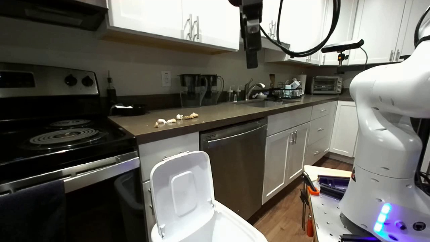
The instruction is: Close the top of the lid
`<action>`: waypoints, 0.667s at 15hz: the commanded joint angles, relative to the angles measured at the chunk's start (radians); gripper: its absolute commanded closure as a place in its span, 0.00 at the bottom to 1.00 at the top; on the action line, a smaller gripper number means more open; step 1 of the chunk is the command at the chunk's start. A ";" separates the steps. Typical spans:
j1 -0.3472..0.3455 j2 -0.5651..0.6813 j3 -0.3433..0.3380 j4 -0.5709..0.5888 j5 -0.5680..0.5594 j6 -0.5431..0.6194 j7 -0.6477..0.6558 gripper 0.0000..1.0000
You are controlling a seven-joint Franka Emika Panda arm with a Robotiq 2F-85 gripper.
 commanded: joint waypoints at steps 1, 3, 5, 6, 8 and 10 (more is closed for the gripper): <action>-0.063 0.068 -0.014 0.048 -0.071 0.036 -0.037 0.00; -0.097 0.122 -0.029 0.085 -0.131 0.072 -0.049 0.00; -0.126 0.197 -0.045 0.132 -0.187 0.136 -0.055 0.00; -0.139 0.240 -0.051 0.158 -0.209 0.170 -0.048 0.00; -0.160 0.327 -0.067 0.206 -0.233 0.236 -0.035 0.00; -0.174 0.410 -0.085 0.247 -0.239 0.299 -0.030 0.00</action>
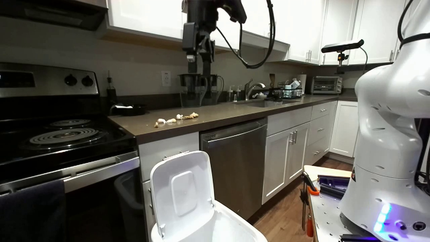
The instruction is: Close the top of the lid
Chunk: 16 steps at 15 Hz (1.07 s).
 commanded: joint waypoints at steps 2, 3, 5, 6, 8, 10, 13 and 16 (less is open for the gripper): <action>-0.033 0.204 -0.025 0.118 -0.044 0.114 0.022 0.00; -0.035 0.233 -0.032 0.125 -0.039 0.147 0.022 0.00; -0.035 0.279 -0.038 0.123 -0.047 0.210 0.041 0.00; -0.034 0.299 -0.041 0.111 -0.055 0.256 0.053 0.00; -0.032 0.335 -0.045 0.093 -0.085 0.339 0.091 0.00; -0.032 0.380 -0.051 0.088 -0.122 0.400 0.138 0.00; -0.031 0.446 -0.073 0.088 -0.203 0.455 0.221 0.00; -0.026 0.451 -0.080 0.089 -0.159 0.430 0.172 0.00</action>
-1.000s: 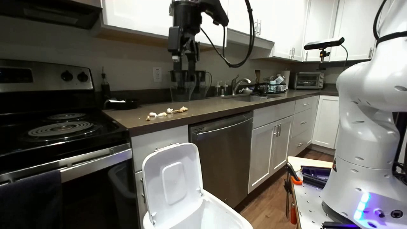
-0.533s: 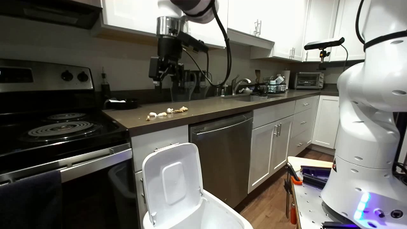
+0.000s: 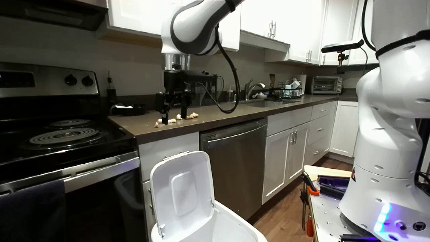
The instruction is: Close the top of the lid
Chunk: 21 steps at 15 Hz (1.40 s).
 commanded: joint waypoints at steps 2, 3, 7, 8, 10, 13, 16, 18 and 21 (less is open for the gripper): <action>0.002 0.013 -0.007 0.002 0.001 0.001 -0.001 0.00; 0.013 0.029 -0.020 0.016 -0.081 0.009 0.086 0.00; 0.024 0.072 -0.060 0.057 -0.279 0.013 0.295 0.00; 0.022 0.084 -0.070 0.069 -0.306 0.010 0.331 0.00; 0.018 0.111 -0.083 0.095 -0.307 0.005 0.360 0.00; 0.010 0.147 -0.086 0.121 -0.235 0.009 0.332 0.00; 0.017 0.184 -0.103 0.127 -0.244 0.046 0.352 0.26; 0.020 0.207 -0.114 0.125 -0.248 0.080 0.369 0.40; 0.027 0.240 -0.129 0.119 -0.248 0.133 0.384 0.59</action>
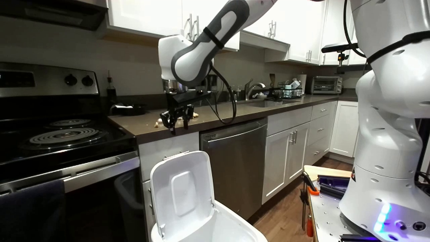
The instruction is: Close the top of the lid
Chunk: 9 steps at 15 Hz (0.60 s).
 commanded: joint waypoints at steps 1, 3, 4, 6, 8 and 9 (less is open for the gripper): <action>0.023 0.051 -0.034 0.009 -0.014 0.074 0.051 0.67; 0.030 0.076 -0.050 0.012 -0.013 0.120 0.053 0.80; 0.033 0.089 -0.057 0.016 -0.007 0.141 0.052 0.86; 0.036 0.114 -0.065 0.019 0.015 0.182 0.046 0.93; 0.039 0.134 -0.068 0.016 0.034 0.210 0.038 0.97; 0.040 0.143 -0.067 0.013 0.044 0.224 0.035 0.99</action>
